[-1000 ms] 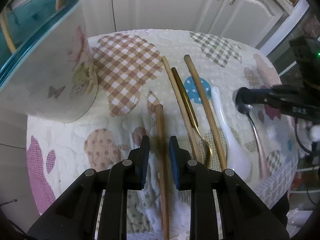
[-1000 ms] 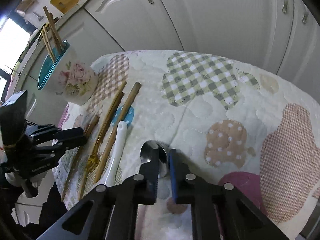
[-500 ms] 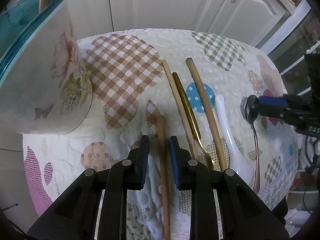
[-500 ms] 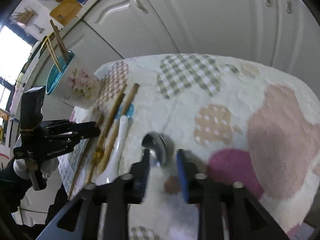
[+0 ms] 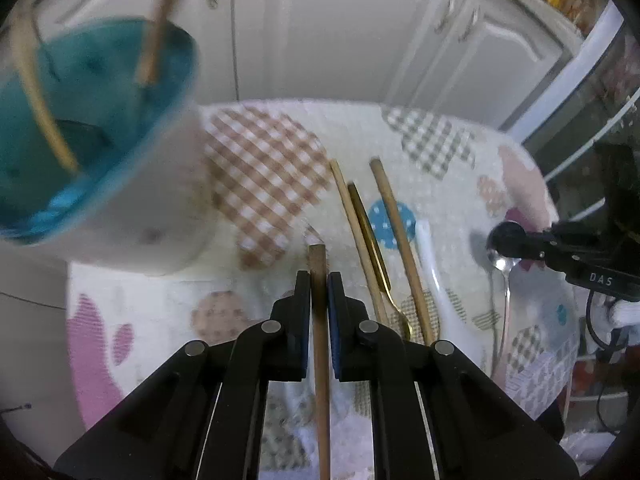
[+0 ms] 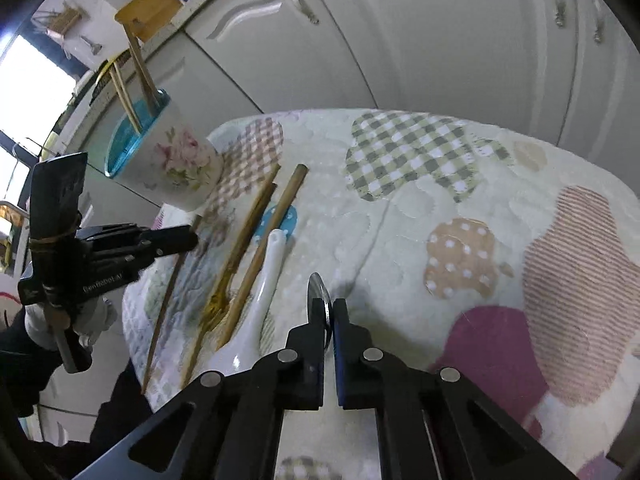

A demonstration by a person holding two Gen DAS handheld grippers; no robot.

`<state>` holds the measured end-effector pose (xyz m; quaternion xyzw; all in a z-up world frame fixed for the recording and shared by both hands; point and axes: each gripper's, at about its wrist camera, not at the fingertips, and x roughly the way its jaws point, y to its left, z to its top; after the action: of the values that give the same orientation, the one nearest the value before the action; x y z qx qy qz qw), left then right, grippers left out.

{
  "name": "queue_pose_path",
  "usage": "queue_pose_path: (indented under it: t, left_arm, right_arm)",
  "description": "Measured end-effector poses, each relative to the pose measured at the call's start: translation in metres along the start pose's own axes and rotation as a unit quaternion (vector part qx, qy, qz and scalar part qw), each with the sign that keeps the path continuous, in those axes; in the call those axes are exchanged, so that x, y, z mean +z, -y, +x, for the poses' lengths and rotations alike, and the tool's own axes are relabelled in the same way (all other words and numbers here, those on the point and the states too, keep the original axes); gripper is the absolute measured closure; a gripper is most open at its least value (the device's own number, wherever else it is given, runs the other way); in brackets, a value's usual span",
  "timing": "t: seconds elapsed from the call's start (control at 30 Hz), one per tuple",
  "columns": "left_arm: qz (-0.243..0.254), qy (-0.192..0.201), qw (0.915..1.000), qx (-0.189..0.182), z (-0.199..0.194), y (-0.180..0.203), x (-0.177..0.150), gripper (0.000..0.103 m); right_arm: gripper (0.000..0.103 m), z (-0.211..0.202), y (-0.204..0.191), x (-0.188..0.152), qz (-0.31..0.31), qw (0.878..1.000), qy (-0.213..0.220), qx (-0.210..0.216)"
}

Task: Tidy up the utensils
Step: 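Carry the chopstick in the left tool over the cup while the right tool carries the spoon there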

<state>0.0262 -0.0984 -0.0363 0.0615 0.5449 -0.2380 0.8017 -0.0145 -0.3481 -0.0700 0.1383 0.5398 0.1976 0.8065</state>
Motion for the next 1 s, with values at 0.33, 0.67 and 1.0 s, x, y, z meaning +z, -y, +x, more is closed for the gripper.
queue_pose_path:
  t: [0.33,0.67,1.0]
  left_arm:
    - [-0.026,0.079,0.9965,-0.01,-0.088,-0.023,-0.013,0.096]
    - [-0.032,0.108,0.9936,0.004,-0.12,-0.022,-0.026,0.096]
    - [-0.038,0.13,0.9907,0.0,-0.14,-0.024,-0.034,0.096]
  right_arm:
    - [0.1,-0.056,-0.028,-0.004,0.0,0.998,0.055,0.003]
    - [0.1,-0.071,-0.062,-0.012,-0.024,0.997,0.069,0.008]
    - [0.1,-0.068,-0.076,-0.017,-0.018,0.997,0.07,0.017]
